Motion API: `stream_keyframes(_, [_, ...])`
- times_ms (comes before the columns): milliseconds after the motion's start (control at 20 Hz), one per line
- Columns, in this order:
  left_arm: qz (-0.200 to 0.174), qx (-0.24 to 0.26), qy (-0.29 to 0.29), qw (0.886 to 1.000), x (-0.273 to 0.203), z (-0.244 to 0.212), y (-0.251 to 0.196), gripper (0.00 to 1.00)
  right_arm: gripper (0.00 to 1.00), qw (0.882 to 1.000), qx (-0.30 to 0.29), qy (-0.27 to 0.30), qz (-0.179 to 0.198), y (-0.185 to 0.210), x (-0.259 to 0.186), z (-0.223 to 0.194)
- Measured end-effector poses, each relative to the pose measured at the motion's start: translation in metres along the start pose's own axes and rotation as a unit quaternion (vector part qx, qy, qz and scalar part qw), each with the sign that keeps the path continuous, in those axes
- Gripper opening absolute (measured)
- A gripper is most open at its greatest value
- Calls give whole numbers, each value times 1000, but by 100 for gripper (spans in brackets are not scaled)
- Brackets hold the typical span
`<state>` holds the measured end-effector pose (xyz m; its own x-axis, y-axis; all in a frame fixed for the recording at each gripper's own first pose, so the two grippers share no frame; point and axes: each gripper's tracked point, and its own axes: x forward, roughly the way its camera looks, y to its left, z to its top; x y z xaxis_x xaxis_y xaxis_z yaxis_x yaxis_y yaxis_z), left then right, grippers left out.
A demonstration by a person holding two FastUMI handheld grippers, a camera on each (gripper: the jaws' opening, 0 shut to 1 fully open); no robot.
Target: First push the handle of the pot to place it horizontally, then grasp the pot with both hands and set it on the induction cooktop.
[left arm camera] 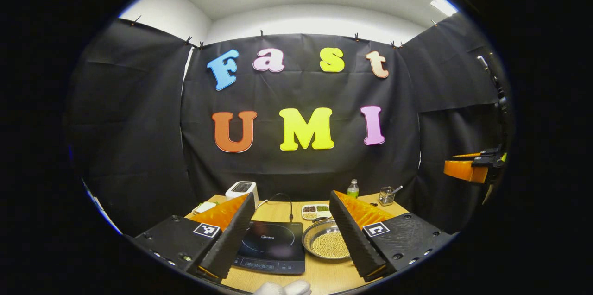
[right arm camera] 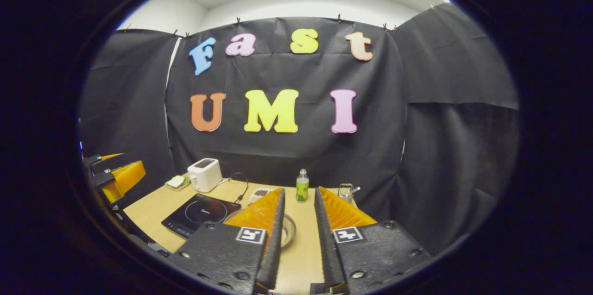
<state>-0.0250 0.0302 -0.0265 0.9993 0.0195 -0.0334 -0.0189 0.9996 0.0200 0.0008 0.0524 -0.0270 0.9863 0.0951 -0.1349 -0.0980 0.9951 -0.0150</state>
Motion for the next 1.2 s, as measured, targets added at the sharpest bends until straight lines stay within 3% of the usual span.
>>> stream_keyframes(100, [0,-7,-6,1000,-6,1,-1,96,14,999,-3,40,33,17,18,-26])
stream_keyframes(200, [4,-10,-7,1000,-9,0,1,96,1,993,5,89,77,42,35,-61])
stream_keyframes(400, [24,-19,-4,1000,-17,1,14,96,4,976,-24,168,136,74,53,-137])
stream_keyframes(700, [68,-21,-1,997,-28,-1,36,96,4,945,-71,268,174,104,74,-248])
stream_keyframes(900, [87,-4,1,996,-35,1,41,96,4,929,-83,303,196,128,89,-287])
stream_keyframes(1200, [102,6,14,995,-36,1,36,96,1,917,-84,326,212,154,118,-315])
